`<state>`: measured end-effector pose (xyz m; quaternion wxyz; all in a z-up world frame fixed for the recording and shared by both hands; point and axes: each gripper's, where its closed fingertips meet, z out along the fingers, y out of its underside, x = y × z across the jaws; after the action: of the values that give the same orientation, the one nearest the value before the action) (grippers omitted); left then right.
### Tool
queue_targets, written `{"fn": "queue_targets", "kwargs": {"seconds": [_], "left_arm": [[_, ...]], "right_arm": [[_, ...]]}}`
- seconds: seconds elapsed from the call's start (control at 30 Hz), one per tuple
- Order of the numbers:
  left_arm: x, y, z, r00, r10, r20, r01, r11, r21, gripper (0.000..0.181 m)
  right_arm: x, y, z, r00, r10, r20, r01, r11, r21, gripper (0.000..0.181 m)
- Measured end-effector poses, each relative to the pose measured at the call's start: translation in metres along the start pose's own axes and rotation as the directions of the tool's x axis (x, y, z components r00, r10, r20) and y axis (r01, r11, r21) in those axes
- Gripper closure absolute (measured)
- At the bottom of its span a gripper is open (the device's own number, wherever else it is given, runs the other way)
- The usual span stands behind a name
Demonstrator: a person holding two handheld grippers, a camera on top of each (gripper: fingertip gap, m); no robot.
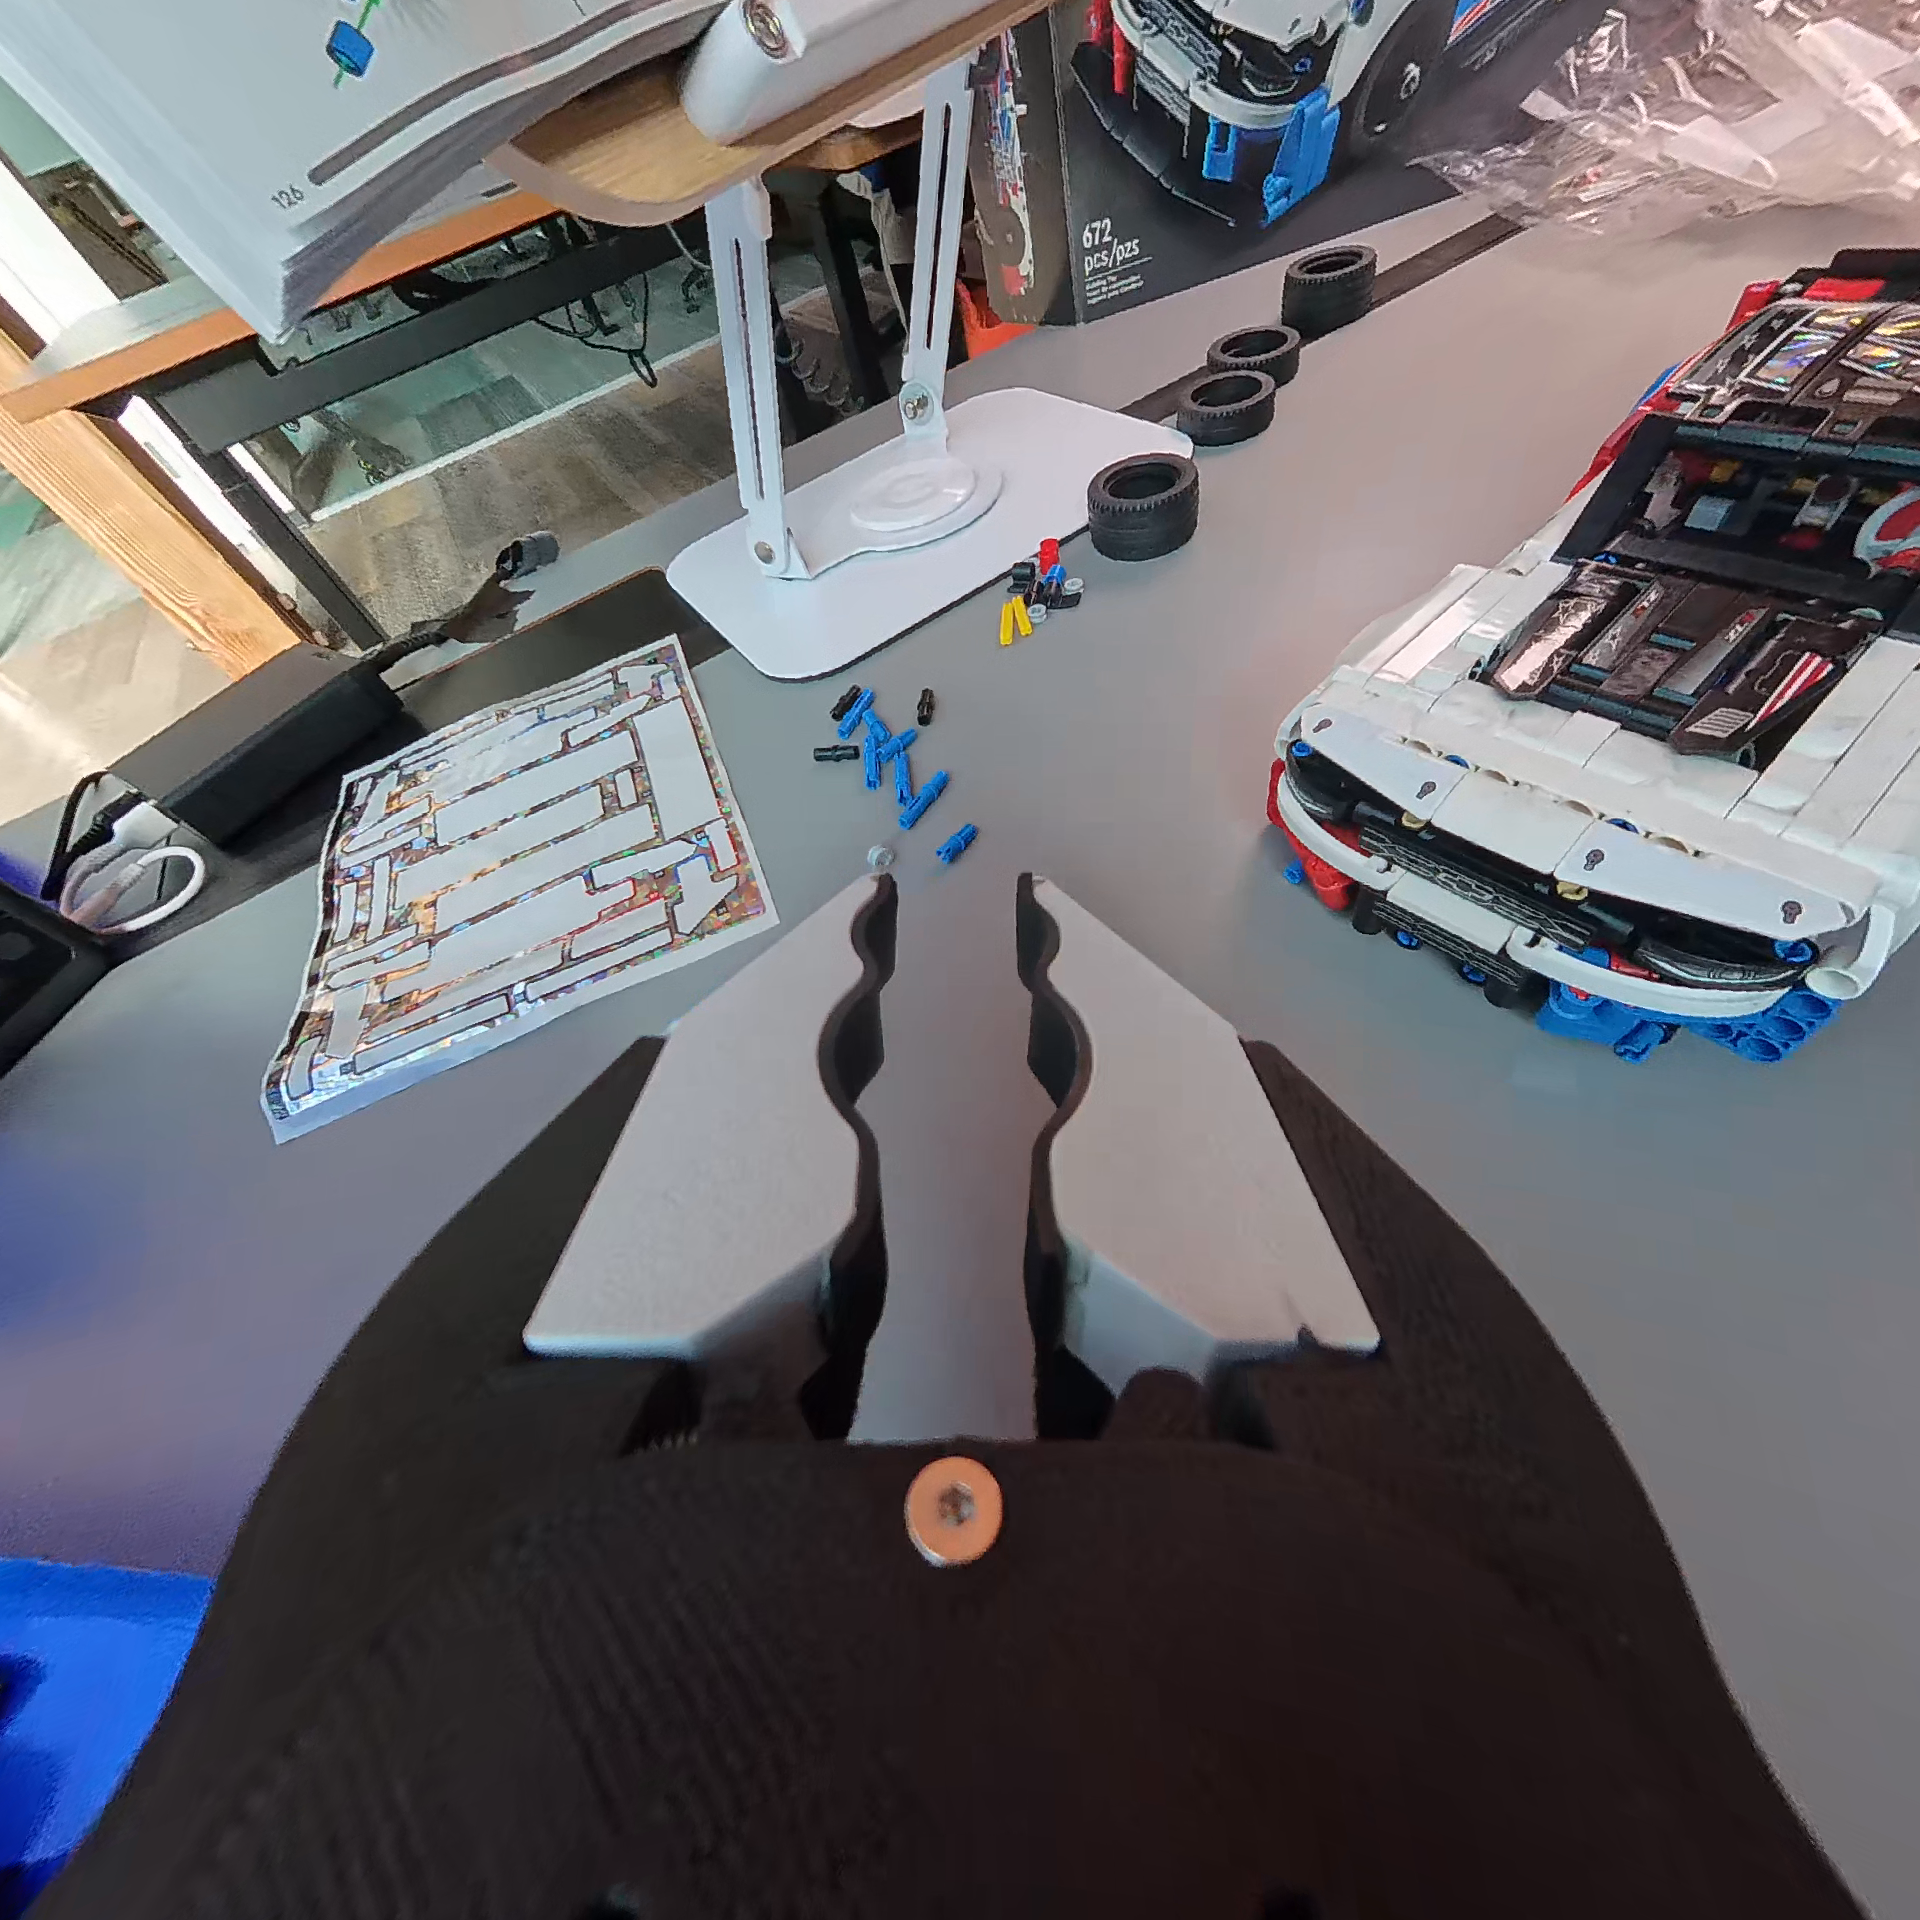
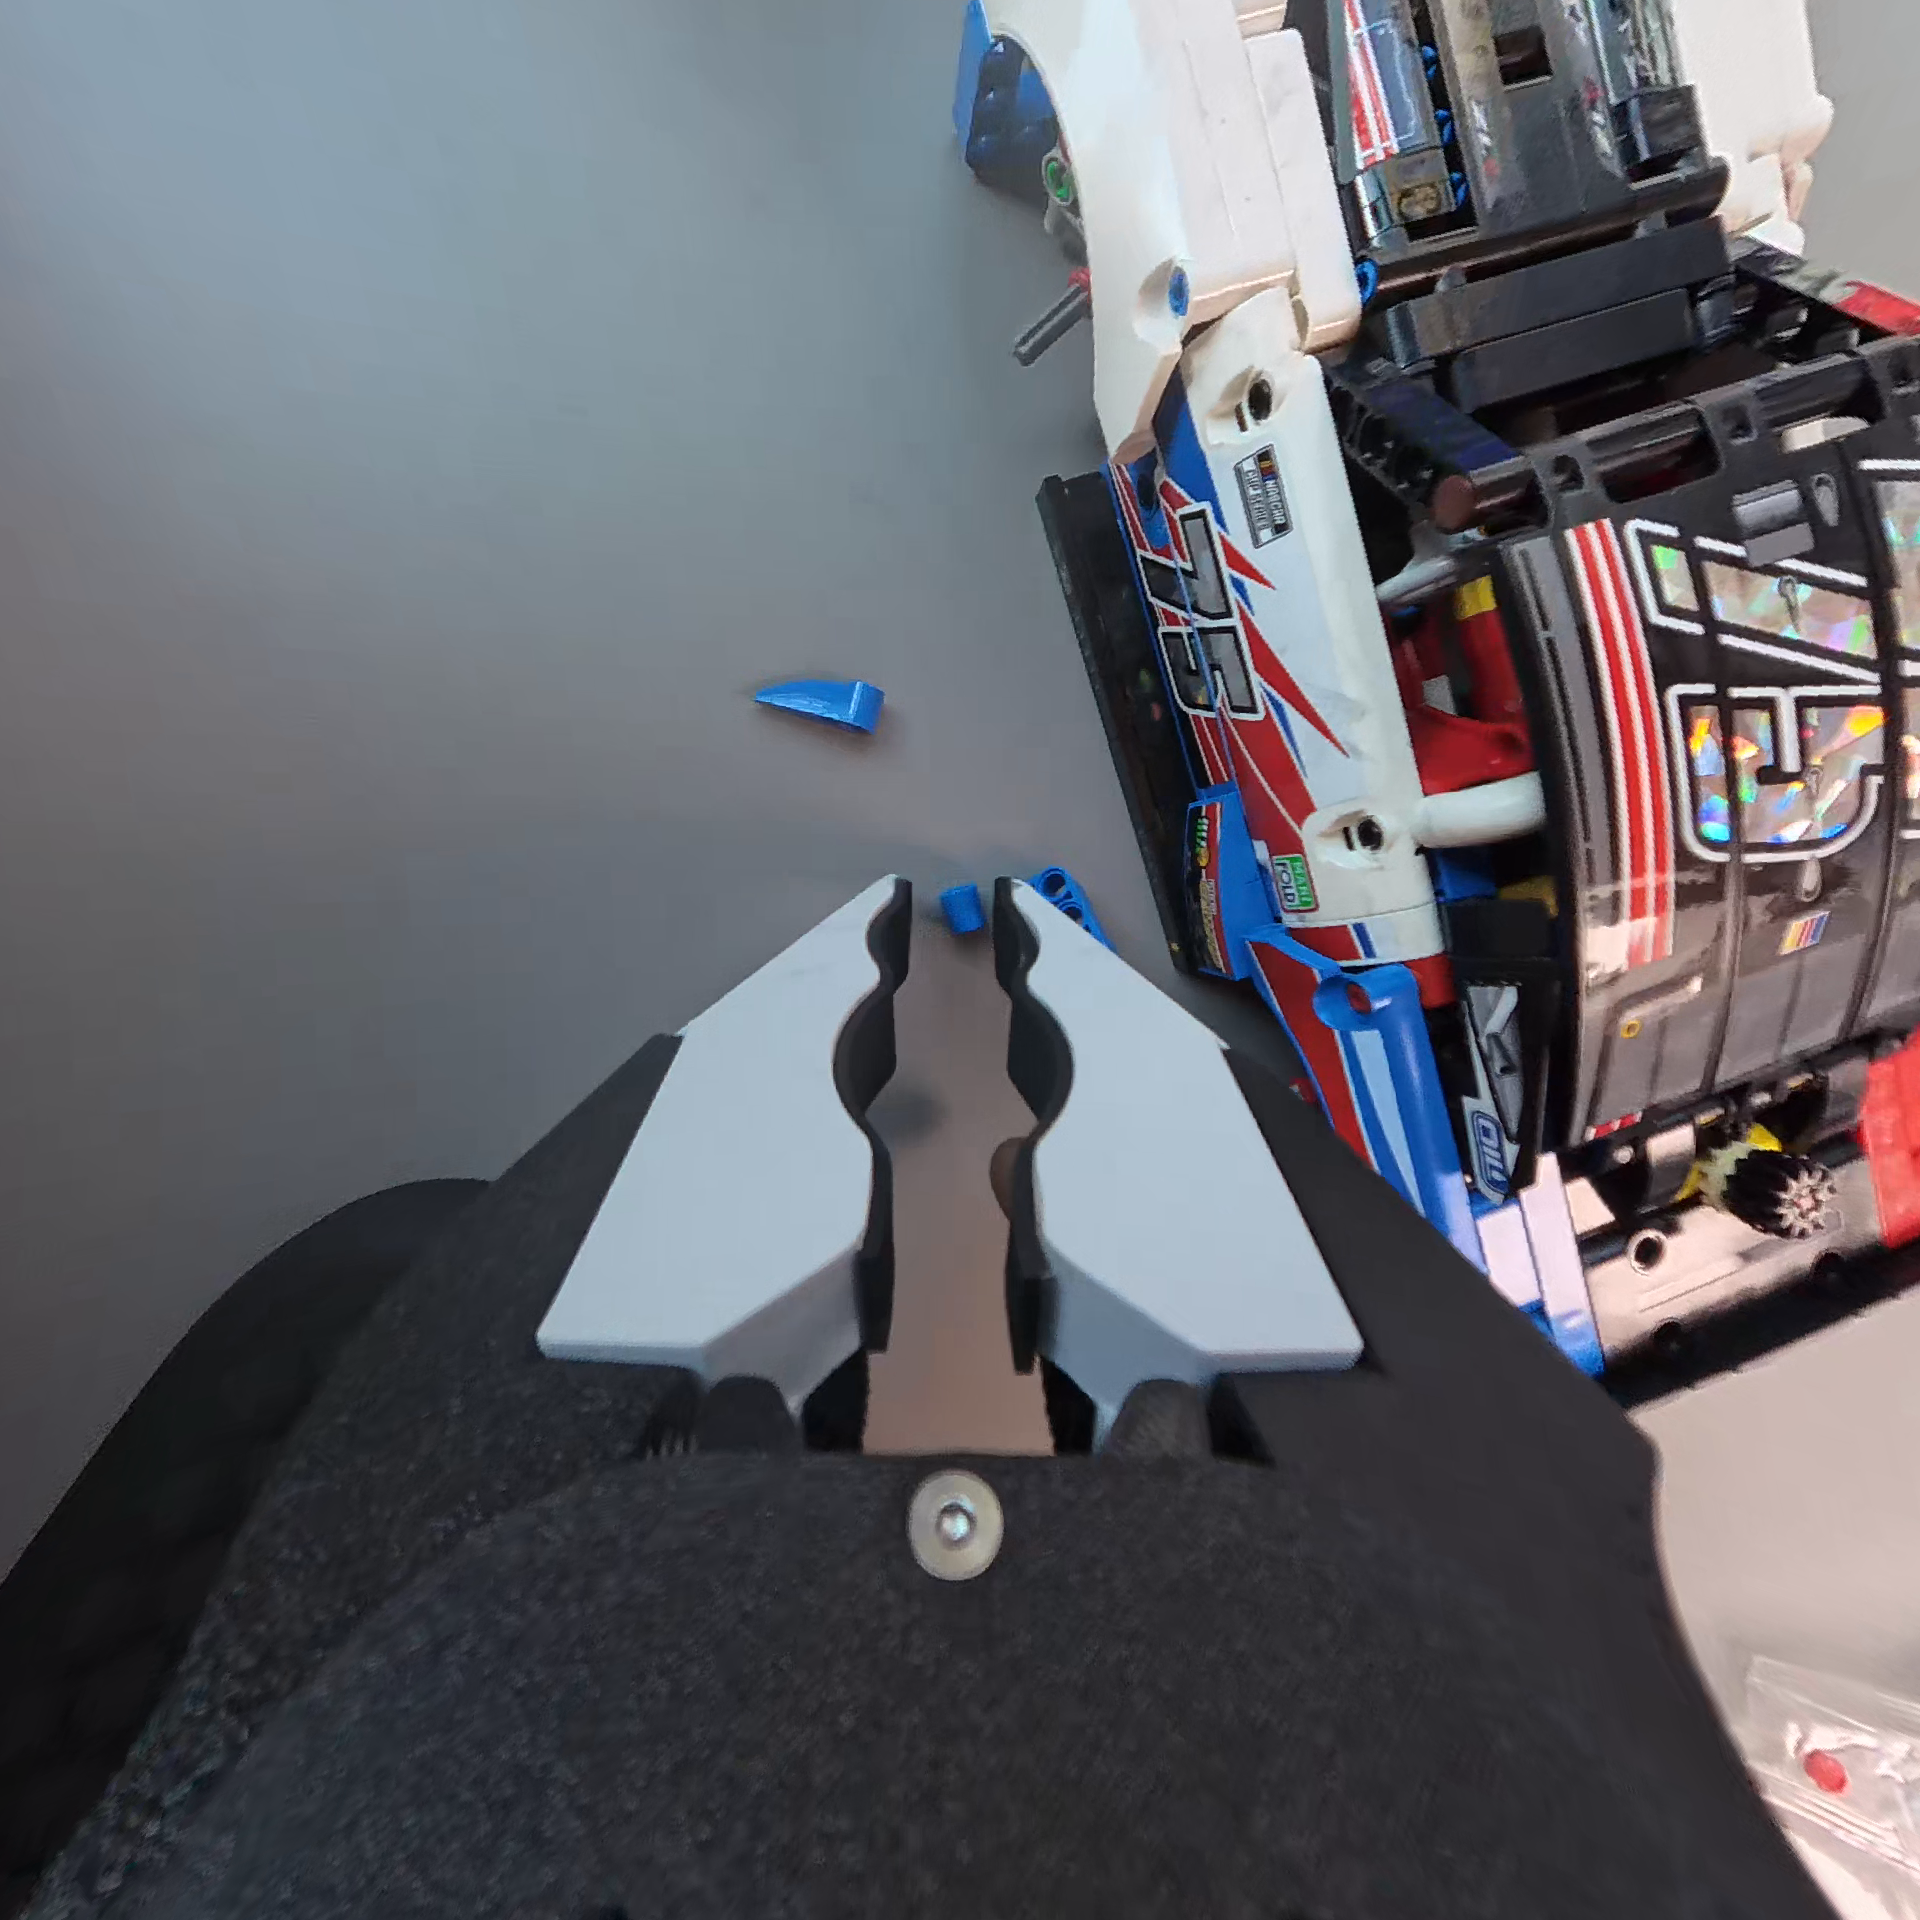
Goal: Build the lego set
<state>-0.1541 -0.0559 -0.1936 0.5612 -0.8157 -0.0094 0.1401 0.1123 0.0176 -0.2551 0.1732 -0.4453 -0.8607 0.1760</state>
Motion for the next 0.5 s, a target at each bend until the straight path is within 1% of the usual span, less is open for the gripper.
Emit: {"fn": "queue_targets", "kwargs": {"seconds": [0.07,0.13,0.2,0.27,0.33,0.4,0.43,0.5], "left_arm": [[0.002,0.0,0.0,1.0,0.025,0.004,-0.025,1.0,-0.003,0.16],[0.006,-0.001,0.0,0.999,0.043,0.001,-0.043,0.999,-0.007,0.16],[0.01,0.0,0.001,0.999,0.047,-0.008,-0.047,0.999,-0.012,0.16],[0.011,0.003,0.003,0.999,0.04,-0.014,-0.04,0.999,-0.027,0.16],[0.007,0.009,0.009,1.0,0.011,-0.01,-0.011,0.998,-0.063,0.16],[0.004,0.016,0.02,0.998,-0.049,-0.036,0.044,0.992,-0.121,0.158],[0.002,0.018,0.027,0.996,-0.067,-0.056,0.058,0.987,-0.149,0.157],[-0.002,0.018,0.042,0.994,-0.067,-0.091,0.05,0.982,-0.182,0.162]], "right_arm": [[0.0,-0.002,-0.001,1.0,0.002,-0.026,-0.002,1.0,0.017,0.164],[0.0,-0.01,-0.009,0.999,0.022,-0.041,-0.019,0.997,0.078,0.164],[0.003,-0.022,-0.024,0.996,0.057,-0.071,-0.044,0.984,0.171,0.164],[0.009,-0.036,-0.044,0.99,0.098,-0.1,-0.064,0.952,0.3,0.164],[0.015,-0.045,-0.064,0.982,0.135,-0.132,-0.065,0.898,0.436,0.164],[0.023,-0.049,-0.08,0.97,0.182,-0.162,-0.061,0.827,0.559,0.165],[0.028,-0.049,-0.087,0.963,0.215,-0.164,-0.071,0.786,0.614,0.166],[0.037,-0.047,-0.095,0.948,0.288,-0.133,-0.115,0.702,0.702,0.167]]}}
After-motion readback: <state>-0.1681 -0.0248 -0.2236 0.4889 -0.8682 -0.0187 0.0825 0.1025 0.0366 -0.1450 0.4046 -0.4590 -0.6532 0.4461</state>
